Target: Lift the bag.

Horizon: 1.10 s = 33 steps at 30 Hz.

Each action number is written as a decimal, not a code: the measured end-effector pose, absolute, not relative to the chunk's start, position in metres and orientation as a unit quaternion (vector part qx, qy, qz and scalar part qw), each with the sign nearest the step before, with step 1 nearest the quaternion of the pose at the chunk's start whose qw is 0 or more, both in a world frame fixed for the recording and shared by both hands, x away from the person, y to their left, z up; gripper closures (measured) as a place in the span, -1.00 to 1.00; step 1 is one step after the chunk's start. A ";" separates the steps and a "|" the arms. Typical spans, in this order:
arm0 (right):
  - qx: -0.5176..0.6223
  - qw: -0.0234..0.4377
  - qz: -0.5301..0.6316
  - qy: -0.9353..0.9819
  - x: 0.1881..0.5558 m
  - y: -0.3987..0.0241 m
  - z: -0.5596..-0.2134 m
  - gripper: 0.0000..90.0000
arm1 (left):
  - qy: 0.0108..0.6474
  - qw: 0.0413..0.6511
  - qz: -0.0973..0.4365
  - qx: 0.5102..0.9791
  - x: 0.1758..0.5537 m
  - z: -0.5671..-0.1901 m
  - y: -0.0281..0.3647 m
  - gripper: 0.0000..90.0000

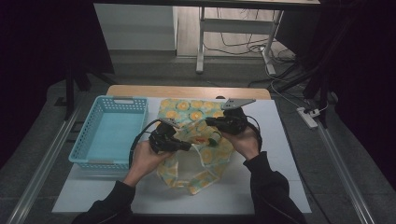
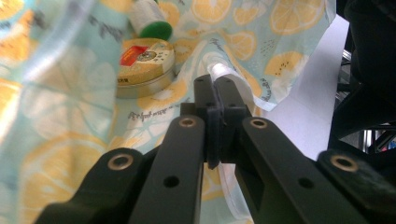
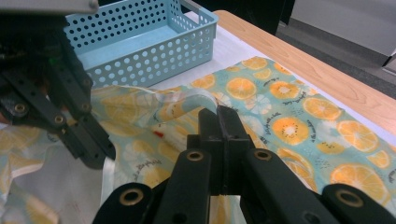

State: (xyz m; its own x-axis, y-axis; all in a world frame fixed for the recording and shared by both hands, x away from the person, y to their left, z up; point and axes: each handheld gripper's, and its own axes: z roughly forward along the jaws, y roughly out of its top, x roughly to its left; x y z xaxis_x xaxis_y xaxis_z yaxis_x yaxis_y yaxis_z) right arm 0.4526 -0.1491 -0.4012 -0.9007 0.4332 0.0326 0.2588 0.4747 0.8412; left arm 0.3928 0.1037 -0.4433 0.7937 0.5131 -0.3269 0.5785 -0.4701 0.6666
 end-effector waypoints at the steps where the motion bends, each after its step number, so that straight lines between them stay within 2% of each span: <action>1: 0.202 0.091 0.471 0.854 0.453 -0.149 -0.399 1.00 | 0.318 0.407 -0.041 0.855 0.394 -0.440 0.105 0.99; 9: 0.200 0.076 0.472 0.855 0.456 -0.148 -0.389 1.00 | 0.307 0.415 -0.036 0.856 0.405 -0.414 0.108 0.99; 33: 0.179 0.086 0.482 0.853 0.454 -0.150 -0.336 1.00 | 0.283 0.467 -0.006 0.838 0.431 -0.322 0.122 0.99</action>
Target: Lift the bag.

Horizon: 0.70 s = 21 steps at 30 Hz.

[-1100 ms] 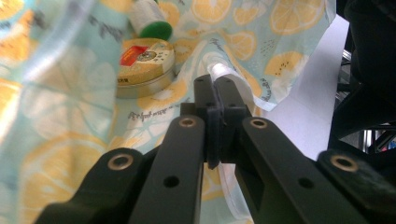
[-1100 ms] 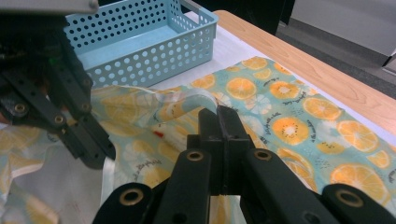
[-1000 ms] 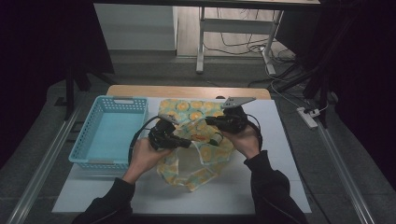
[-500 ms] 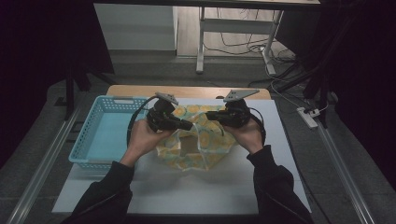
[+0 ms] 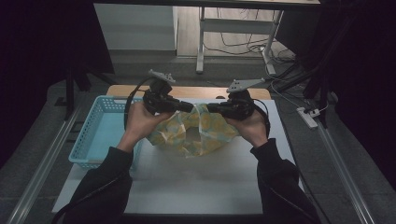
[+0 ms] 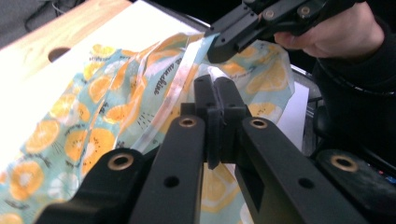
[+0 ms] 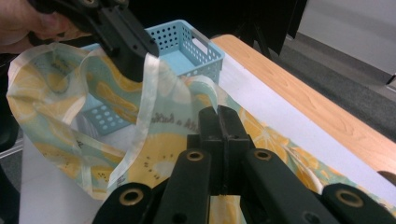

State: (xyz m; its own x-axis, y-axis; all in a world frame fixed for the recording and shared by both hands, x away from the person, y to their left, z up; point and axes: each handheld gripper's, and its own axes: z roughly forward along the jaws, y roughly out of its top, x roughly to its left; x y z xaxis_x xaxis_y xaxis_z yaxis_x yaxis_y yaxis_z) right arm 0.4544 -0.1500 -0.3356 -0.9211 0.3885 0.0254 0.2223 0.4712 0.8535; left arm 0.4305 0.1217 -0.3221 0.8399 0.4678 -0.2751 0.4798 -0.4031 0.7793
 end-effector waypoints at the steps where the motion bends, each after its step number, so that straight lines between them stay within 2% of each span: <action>1: 0.178 0.086 0.484 0.852 0.454 -0.150 -0.333 1.00 | 0.283 0.469 -0.004 0.837 0.432 -0.319 0.123 0.99; 21: 0.167 0.115 0.503 0.841 0.458 -0.149 -0.269 1.00 | 0.282 0.511 0.027 0.812 0.445 -0.253 0.136 0.99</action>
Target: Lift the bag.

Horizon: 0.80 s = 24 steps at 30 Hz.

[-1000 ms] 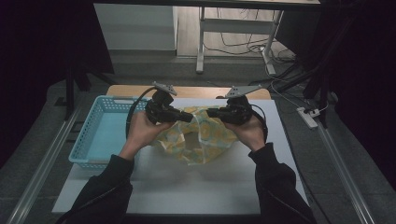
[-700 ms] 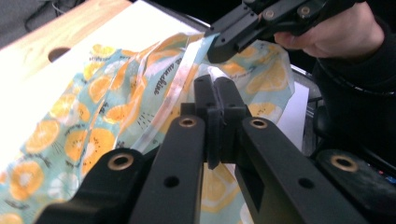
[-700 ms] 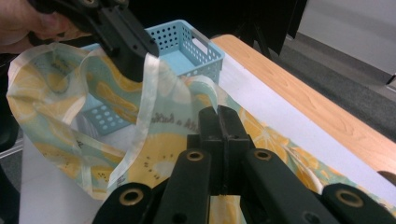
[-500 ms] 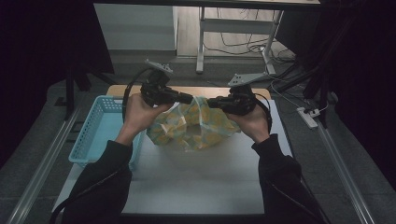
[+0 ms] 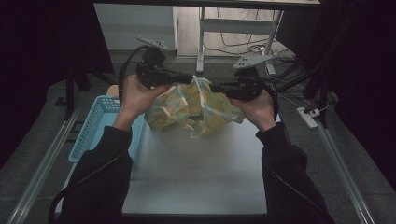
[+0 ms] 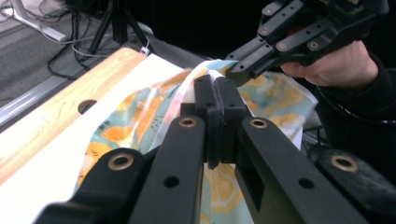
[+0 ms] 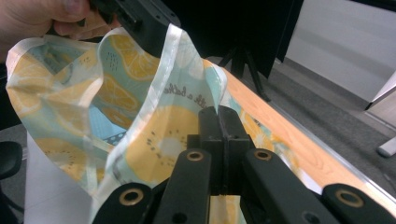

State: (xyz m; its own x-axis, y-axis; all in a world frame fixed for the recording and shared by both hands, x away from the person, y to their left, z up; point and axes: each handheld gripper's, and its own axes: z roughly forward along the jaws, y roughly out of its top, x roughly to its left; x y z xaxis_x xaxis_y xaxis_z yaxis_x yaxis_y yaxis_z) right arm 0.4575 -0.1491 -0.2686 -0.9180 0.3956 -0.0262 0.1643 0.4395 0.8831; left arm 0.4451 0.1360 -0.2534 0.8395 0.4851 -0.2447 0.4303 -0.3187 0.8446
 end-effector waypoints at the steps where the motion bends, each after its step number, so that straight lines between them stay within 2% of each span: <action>1: 0.167 0.117 0.502 0.840 0.457 -0.149 -0.266 1.00 | 0.284 0.513 0.029 0.810 0.446 -0.251 0.137 0.99; 16: 0.166 0.152 0.502 0.835 0.458 -0.148 -0.237 1.00 | 0.287 0.536 0.054 0.792 0.450 -0.225 0.137 0.99; 24: 0.177 0.159 0.497 0.834 0.463 -0.152 -0.245 1.00 | 0.285 0.545 0.049 0.787 0.455 -0.235 0.132 0.98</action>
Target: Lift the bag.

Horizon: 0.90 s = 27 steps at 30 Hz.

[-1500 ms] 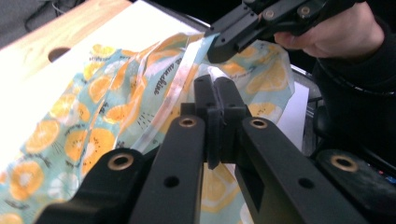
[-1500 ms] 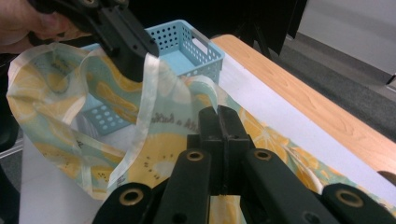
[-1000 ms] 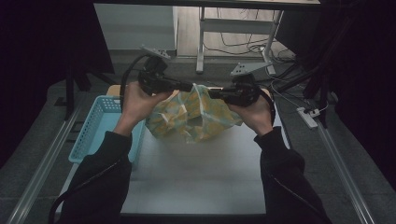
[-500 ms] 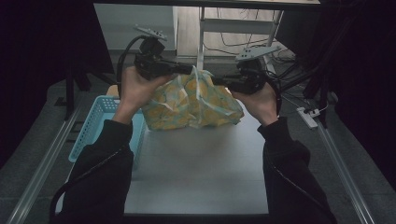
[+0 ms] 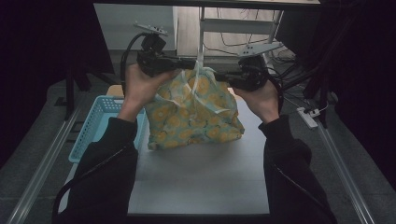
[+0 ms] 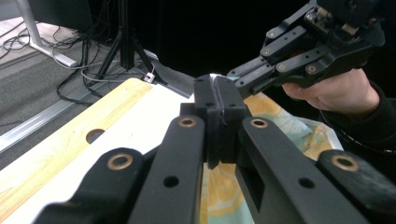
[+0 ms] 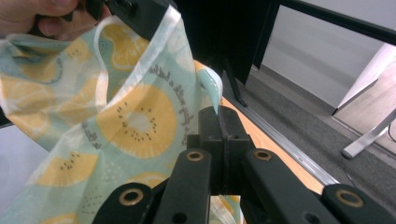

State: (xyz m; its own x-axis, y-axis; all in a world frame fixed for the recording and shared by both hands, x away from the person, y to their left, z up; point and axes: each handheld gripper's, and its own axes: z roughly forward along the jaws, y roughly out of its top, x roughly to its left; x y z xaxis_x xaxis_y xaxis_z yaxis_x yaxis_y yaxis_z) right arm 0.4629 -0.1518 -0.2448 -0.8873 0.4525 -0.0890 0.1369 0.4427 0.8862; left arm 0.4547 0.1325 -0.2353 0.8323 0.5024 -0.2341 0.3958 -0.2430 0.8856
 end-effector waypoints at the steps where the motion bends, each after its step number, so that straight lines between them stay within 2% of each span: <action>1: 0.178 0.157 0.496 0.835 0.464 -0.152 -0.247 1.00 | 0.285 0.542 0.052 0.788 0.455 -0.236 0.132 0.98; 6: 0.182 0.156 0.492 0.837 0.466 -0.151 -0.253 1.00 | 0.284 0.539 0.059 0.791 0.457 -0.243 0.129 0.94; 11: 0.182 0.155 0.492 0.837 0.466 -0.153 -0.257 0.96 | 0.284 0.540 0.062 0.790 0.458 -0.249 0.129 0.82; 19: 0.186 0.157 0.495 0.834 0.466 -0.154 -0.259 0.71 | 0.290 0.536 0.074 0.790 0.458 -0.258 0.133 0.38; 27: 0.190 0.153 0.498 0.832 0.462 -0.155 -0.271 0.46 | 0.283 0.535 0.093 0.790 0.456 -0.274 0.142 -0.20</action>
State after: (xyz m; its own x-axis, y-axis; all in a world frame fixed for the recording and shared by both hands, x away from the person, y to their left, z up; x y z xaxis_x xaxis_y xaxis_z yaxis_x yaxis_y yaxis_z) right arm 0.4624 -0.1552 -0.2714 -0.8808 0.4691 -0.0644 0.1646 0.4310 0.8872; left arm 0.4559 0.1422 -0.2739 0.8226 0.5466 -0.1567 0.3483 -0.2667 0.8986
